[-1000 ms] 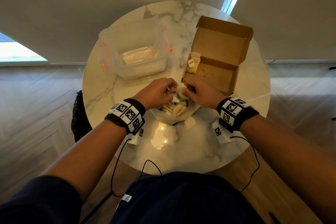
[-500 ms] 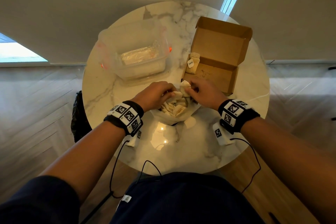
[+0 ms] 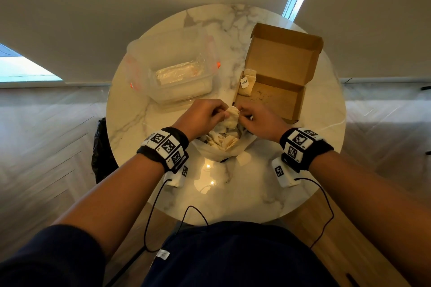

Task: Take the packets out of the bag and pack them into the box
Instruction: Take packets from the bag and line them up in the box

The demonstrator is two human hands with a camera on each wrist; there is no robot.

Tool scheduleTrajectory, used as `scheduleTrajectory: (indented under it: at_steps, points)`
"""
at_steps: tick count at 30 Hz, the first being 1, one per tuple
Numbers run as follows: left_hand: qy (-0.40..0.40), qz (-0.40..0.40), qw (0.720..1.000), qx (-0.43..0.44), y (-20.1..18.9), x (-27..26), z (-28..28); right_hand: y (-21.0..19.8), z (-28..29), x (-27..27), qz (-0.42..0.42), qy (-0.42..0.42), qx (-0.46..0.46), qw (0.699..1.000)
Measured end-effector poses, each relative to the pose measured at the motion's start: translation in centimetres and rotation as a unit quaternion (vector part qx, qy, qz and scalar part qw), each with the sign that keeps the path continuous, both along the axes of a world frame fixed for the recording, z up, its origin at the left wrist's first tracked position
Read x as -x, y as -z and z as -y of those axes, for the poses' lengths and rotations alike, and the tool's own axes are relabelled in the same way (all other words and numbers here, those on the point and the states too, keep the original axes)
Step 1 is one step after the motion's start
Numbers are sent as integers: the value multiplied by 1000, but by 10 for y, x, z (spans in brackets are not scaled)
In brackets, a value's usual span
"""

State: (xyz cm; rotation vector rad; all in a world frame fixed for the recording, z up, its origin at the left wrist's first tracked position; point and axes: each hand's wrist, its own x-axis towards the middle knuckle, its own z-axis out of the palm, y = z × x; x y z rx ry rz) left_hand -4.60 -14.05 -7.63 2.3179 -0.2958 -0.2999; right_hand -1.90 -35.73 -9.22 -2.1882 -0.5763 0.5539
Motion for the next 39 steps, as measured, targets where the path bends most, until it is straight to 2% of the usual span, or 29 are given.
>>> scheduleTrajectory:
  at_steps: [4,9,13,17,22,25,28,32,36,39]
  points:
    - [-4,12,1000,-2,1,-3,2,-6,-2,1,-46,2,-13,999]
    - [9,-10,1000,-7,2,-5,0,-8,-2,-3,10,29,3,1000]
    - [79,-39,993,-75,12,-2,-10,-6,6,-9,66,75,16,995]
    - [109,-65,986,-109,21,4,-20,-3,13,-16,57,115,5,992]
    - [100,-103,984,-108,21,8,-28,-6,18,-20,63,147,-6,987]
    - [94,-75,988,-99,15,8,-22,-8,16,-20,56,138,-26,988]
    - [45,-59,996,-57,4,2,-11,-11,13,-18,56,116,-42,991]
    - [42,-33,998,-24,-7,-11,5,-19,11,-17,49,98,-64,992]
    - [59,11,997,-41,-4,-23,14,-22,16,-22,44,87,-47,994]
    - [46,5,998,-44,2,-30,18,-19,20,-27,48,90,-34,994]
